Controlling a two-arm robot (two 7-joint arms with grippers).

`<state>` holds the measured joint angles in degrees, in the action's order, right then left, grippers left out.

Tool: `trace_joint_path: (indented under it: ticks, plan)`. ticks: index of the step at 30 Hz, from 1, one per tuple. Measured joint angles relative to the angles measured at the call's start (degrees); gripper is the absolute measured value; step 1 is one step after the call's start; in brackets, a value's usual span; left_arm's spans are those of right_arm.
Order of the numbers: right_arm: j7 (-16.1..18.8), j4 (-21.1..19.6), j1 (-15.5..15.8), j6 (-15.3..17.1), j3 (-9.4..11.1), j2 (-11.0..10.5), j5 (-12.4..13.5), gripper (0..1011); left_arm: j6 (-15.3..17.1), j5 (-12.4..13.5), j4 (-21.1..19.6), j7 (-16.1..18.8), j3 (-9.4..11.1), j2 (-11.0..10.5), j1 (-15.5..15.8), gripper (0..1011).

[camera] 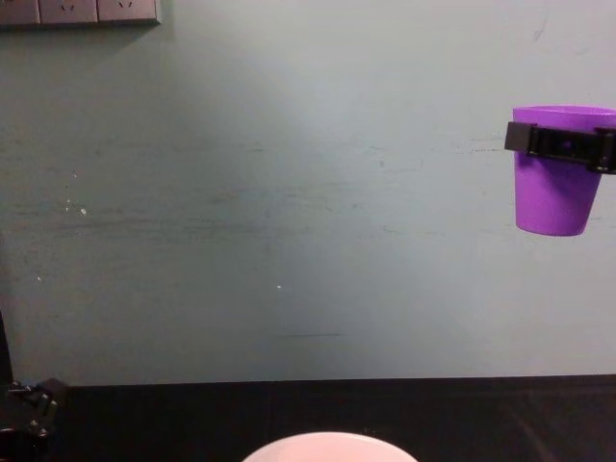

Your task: Pick up the cup and pour the mung beans from the cup into the bowl.

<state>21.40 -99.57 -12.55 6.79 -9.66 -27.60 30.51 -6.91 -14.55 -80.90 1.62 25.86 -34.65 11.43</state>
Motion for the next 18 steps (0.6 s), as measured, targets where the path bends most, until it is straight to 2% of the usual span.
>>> trace_joint_path:
  ticks: [18]
  plan:
    - [0.0,0.0,0.0,0.0,0.0,0.0,0.0,737,0.0,0.0,0.0,0.0,0.0,0.0,0.0,0]
